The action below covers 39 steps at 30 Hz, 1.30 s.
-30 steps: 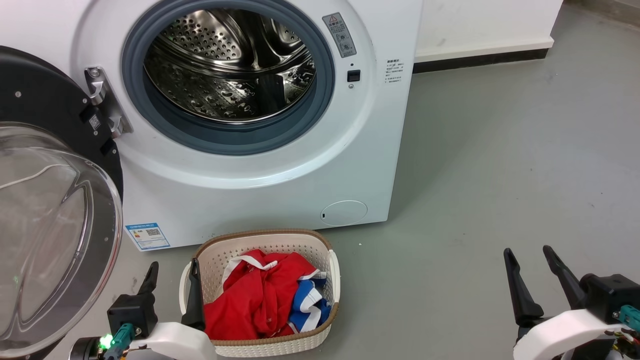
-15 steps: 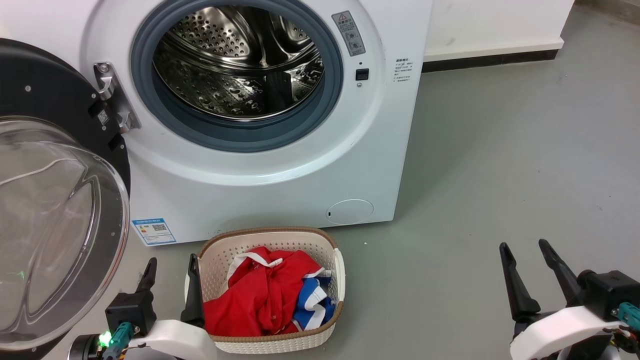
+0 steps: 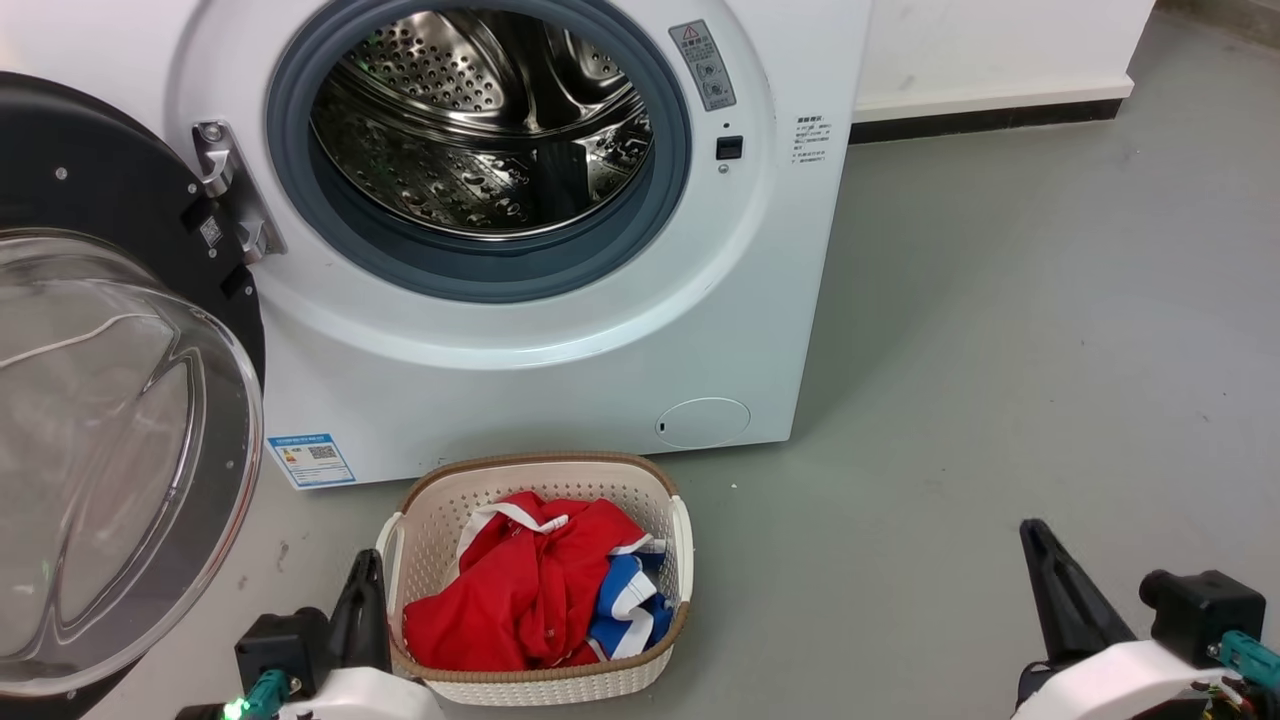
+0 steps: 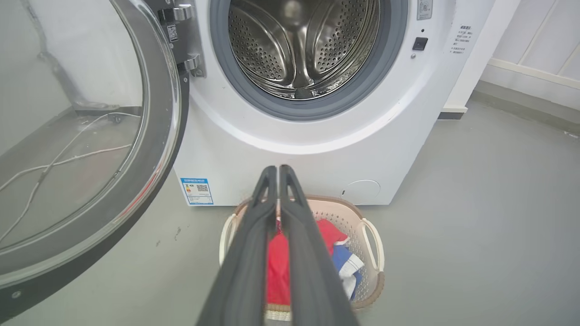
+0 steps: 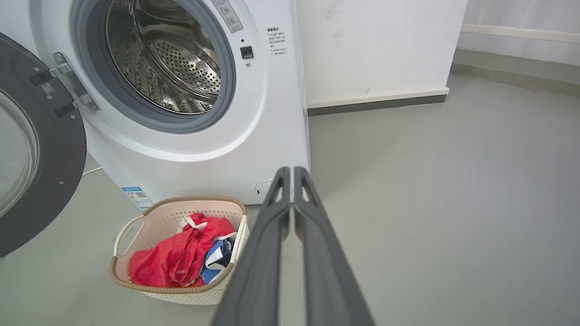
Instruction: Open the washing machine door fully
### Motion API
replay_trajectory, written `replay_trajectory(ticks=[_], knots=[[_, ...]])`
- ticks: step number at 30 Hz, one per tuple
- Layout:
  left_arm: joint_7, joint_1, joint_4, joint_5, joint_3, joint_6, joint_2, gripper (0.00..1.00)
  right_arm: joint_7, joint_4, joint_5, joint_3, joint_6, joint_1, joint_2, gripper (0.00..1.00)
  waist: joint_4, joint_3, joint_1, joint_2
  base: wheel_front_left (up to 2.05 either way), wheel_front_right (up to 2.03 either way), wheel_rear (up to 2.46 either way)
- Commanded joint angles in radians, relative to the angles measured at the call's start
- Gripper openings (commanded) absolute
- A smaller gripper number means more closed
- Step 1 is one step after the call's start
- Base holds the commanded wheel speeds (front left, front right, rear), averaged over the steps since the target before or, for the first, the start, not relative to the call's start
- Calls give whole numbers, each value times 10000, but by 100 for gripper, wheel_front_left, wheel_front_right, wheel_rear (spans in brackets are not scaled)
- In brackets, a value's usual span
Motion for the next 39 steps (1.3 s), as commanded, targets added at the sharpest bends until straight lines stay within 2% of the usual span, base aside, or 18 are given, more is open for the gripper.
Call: replay_trajectory(ticks=[1,3,11,39], knots=[[91,-103,-120,-353,193,-141,-20,0,11,-66,455,-21,0,-147,4,0,18,2,0,-1,0,0,0],[276,-149,-67,-971,465,-407,-182,0,67,76,1265,-69,0,-259,11,0,55,6,0,-1,0,0,0],[619,-278,106,-2097,968,-934,-487,0,162,350,2733,-157,0,-474,32,0,131,12,0,-1,0,0,0],[1598,-587,491,-5201,2399,-2376,-1373,0,448,1084,6786,-429,0,-1040,125,0,386,35,0,-1,0,0,0]])
